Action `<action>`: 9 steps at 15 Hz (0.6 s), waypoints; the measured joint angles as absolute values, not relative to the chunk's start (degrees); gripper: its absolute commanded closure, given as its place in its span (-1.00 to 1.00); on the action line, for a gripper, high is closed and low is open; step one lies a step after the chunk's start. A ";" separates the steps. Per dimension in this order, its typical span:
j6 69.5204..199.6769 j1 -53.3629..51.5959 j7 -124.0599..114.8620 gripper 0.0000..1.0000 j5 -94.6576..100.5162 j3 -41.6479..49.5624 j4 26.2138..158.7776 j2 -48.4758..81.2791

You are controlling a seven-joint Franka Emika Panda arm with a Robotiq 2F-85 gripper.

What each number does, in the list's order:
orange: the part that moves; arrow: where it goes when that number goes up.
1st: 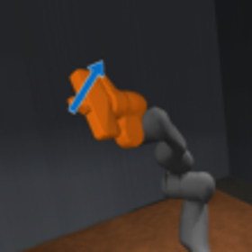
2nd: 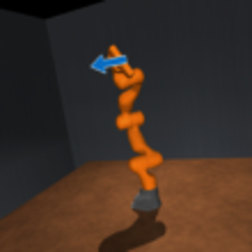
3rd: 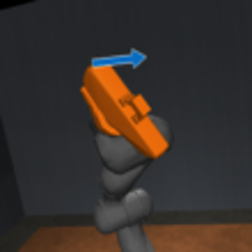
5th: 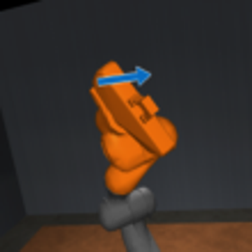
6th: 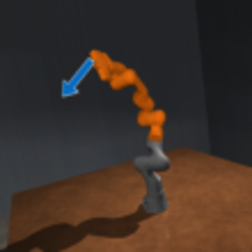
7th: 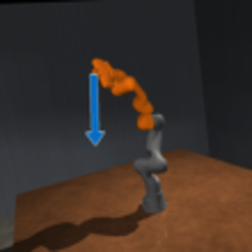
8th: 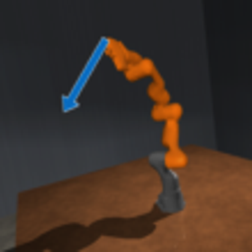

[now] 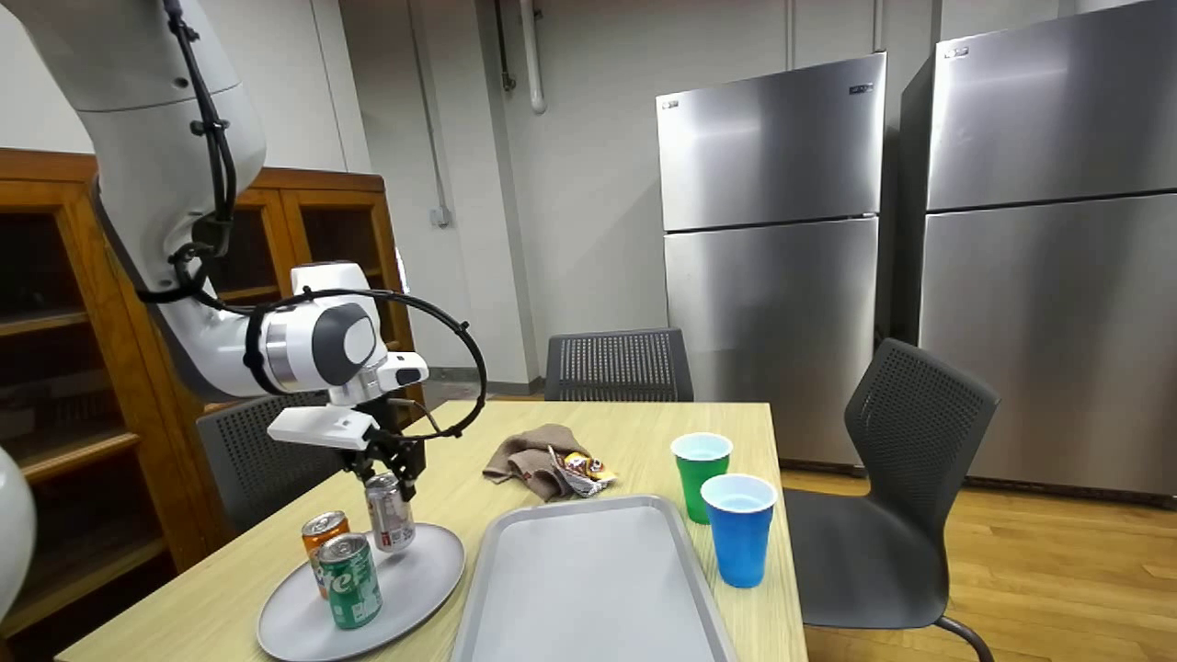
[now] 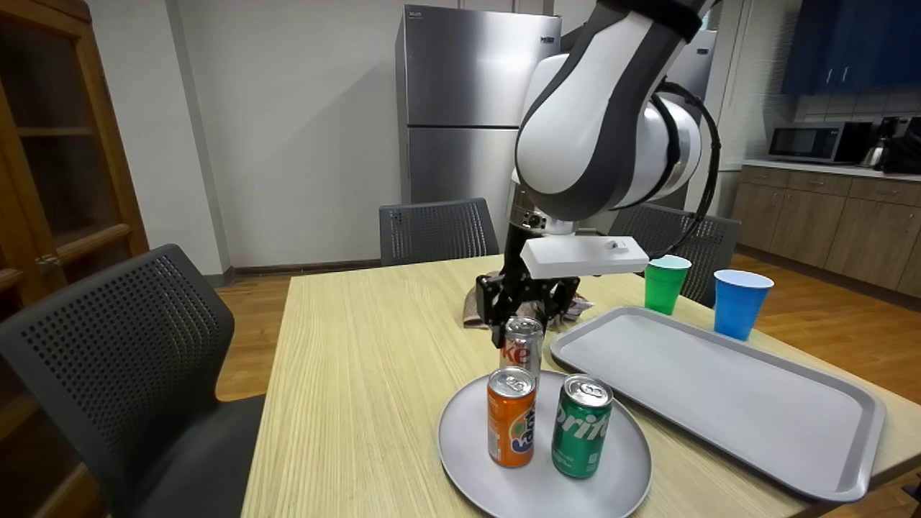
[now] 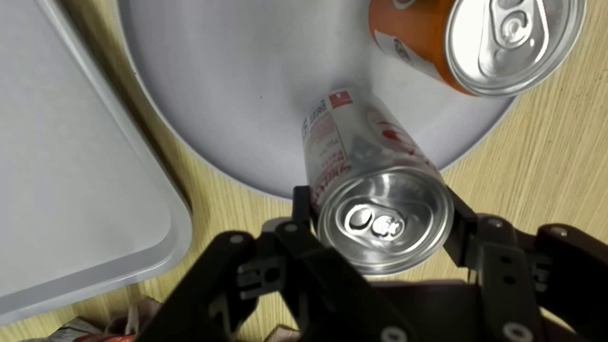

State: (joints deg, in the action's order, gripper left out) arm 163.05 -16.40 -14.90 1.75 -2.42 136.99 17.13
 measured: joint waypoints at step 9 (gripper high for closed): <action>163.05 -9.91 -14.15 0.22 -1.70 -2.38 139.31 13.10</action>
State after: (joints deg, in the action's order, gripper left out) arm 163.05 -9.91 -14.15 -1.70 -2.38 139.31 13.10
